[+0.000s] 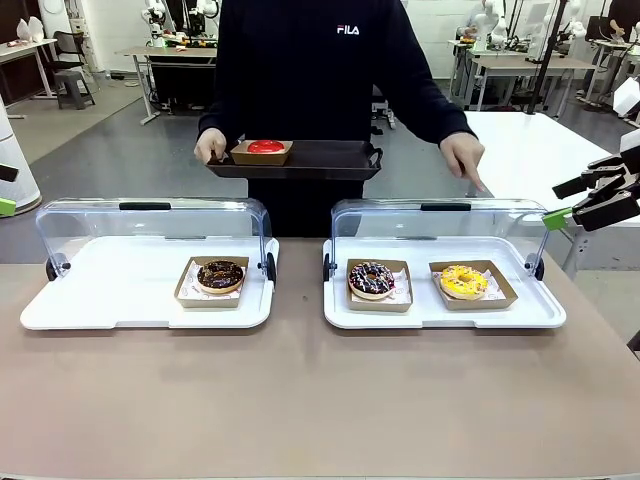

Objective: Provide the desired donut to the person.
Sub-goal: Pick up and lift the Paper togo box containing the Donut pointed at by the person.

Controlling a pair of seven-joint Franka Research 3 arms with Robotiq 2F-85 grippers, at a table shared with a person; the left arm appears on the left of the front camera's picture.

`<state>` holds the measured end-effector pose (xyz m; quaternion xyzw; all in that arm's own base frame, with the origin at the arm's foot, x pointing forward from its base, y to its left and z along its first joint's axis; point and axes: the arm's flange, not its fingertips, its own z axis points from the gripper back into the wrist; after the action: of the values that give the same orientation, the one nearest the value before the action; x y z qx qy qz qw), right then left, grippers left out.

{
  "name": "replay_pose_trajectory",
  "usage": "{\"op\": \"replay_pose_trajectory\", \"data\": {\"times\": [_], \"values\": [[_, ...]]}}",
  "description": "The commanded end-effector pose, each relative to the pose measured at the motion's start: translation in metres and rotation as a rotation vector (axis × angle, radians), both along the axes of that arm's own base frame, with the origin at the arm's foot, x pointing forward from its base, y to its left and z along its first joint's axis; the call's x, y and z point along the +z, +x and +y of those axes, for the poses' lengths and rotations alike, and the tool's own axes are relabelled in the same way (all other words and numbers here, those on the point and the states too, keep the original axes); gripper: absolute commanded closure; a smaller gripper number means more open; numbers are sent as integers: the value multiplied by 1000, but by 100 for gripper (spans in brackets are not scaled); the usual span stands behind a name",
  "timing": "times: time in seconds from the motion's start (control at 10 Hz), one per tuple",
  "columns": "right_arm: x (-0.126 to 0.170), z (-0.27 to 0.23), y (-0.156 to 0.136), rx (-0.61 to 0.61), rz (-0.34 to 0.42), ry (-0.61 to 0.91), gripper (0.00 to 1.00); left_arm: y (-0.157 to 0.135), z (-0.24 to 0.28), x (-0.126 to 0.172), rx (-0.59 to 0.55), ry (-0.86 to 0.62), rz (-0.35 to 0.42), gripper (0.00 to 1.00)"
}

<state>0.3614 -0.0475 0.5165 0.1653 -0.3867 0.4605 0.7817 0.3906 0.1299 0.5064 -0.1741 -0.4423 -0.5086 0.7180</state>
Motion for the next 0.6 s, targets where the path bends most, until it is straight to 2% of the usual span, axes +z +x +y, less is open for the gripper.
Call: {"op": "replay_pose_trajectory", "data": {"times": [0.0, 0.5], "values": [[-2, 2, 2, 1, -2, 21, 0, -1, -1, -1, 6, -11, -16, 0], [-2, 2, 2, 1, -2, 21, 0, -1, -1, -1, 6, -11, -16, 0]]}}
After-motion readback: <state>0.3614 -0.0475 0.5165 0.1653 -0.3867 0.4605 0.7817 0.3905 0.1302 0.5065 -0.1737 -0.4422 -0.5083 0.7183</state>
